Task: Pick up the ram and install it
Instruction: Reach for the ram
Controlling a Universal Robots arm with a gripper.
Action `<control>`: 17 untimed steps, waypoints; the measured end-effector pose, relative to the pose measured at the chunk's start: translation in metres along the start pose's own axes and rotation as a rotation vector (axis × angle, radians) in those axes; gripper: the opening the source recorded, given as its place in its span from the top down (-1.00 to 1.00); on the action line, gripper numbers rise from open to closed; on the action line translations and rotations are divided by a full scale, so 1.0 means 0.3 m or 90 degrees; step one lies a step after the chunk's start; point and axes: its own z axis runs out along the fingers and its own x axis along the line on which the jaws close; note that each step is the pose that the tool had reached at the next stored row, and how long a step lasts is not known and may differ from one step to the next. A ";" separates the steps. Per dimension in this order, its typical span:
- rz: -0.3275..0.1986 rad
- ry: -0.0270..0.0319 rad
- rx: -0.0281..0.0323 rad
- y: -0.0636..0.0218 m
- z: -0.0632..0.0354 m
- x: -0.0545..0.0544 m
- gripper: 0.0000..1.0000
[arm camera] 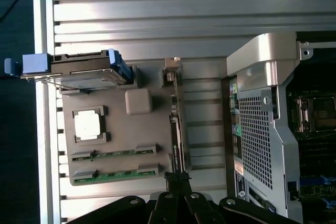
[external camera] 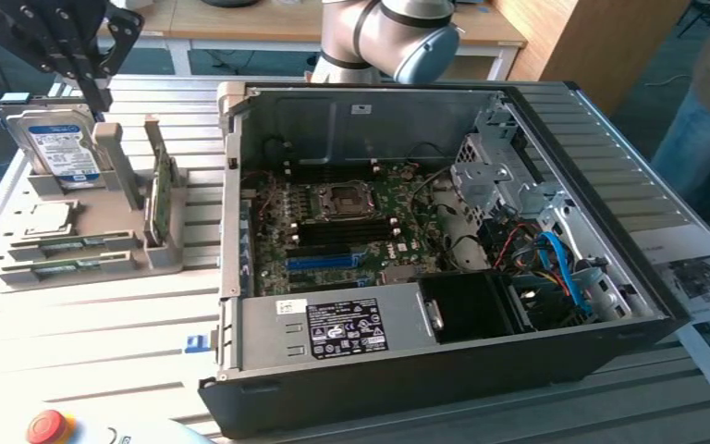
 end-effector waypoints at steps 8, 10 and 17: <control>0.000 0.0000 0.0000 0.005 -0.001 0.043 0.80; 0.000 0.0000 0.0000 0.006 -0.001 0.054 0.80; 0.000 0.0000 0.0000 0.007 -0.002 0.096 0.80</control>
